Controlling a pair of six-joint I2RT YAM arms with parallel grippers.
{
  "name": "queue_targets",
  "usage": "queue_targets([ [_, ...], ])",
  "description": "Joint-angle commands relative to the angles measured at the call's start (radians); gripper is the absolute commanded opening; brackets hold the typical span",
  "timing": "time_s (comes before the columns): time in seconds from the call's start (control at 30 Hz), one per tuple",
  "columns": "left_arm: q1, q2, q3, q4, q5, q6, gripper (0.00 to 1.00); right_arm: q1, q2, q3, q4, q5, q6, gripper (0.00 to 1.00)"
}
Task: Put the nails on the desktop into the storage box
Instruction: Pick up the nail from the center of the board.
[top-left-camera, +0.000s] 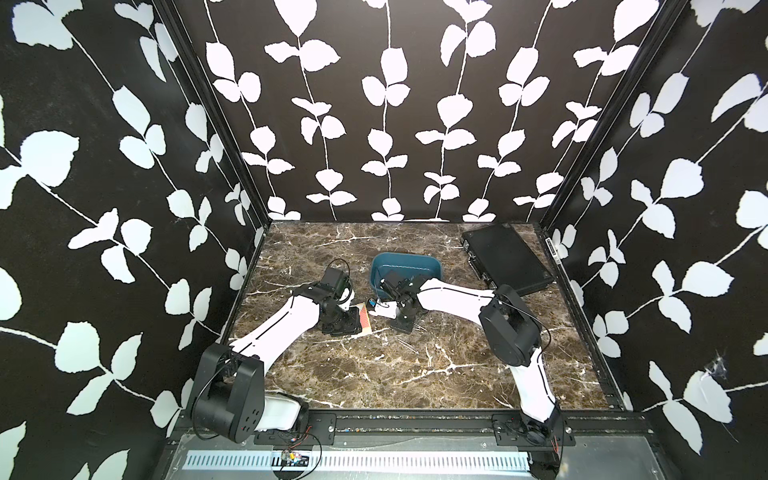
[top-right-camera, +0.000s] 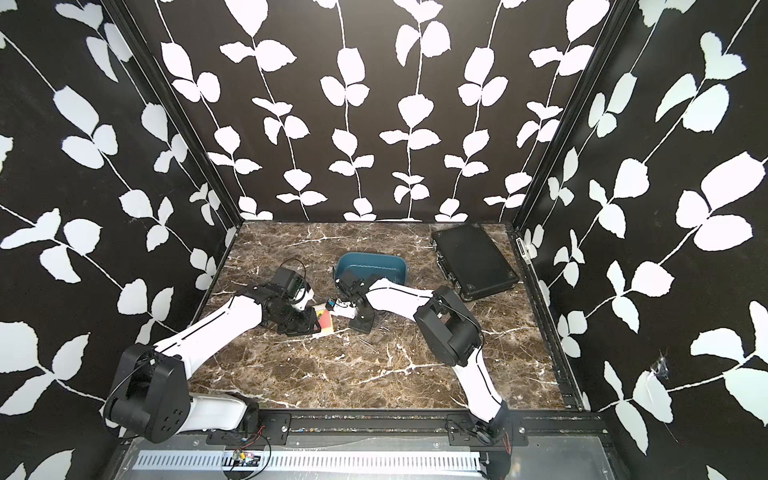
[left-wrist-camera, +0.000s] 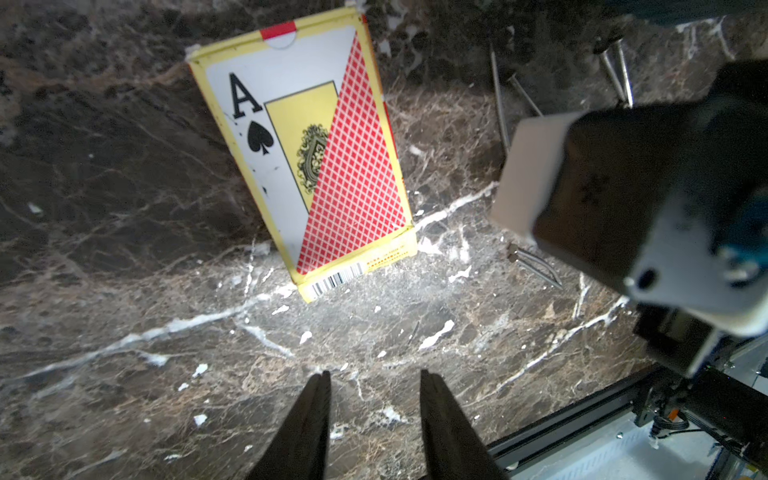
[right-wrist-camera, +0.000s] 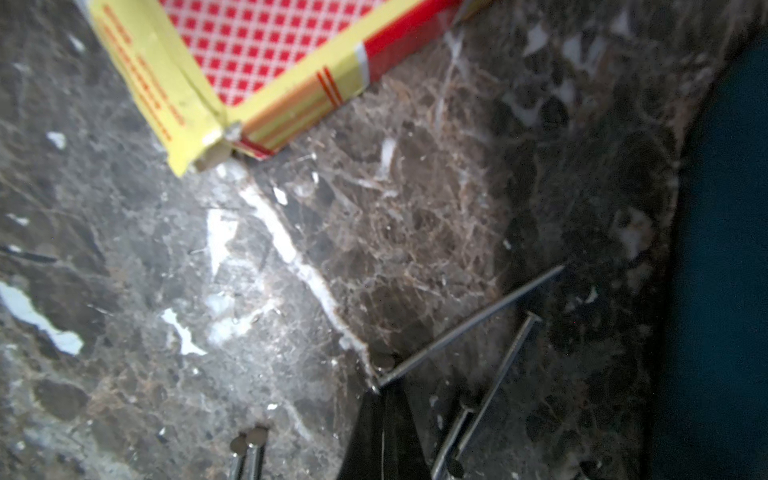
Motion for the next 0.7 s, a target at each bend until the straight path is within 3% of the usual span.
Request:
queue_targets([
  [0.0, 0.005, -0.036, -0.013, 0.018, 0.004, -0.013, 0.38, -0.019, -0.028, 0.023, -0.082, 0.031, 0.03, 0.0],
  [0.37, 0.022, -0.126, -0.015, 0.08, -0.014, -0.049, 0.38, -0.116, -0.228, -0.051, -0.015, -0.16, 0.304, 0.0],
  [0.67, 0.03, -0.149, -0.014, 0.113, -0.012, -0.066, 0.38, -0.249, -0.272, 0.085, 0.051, -0.304, 0.6, 0.0],
])
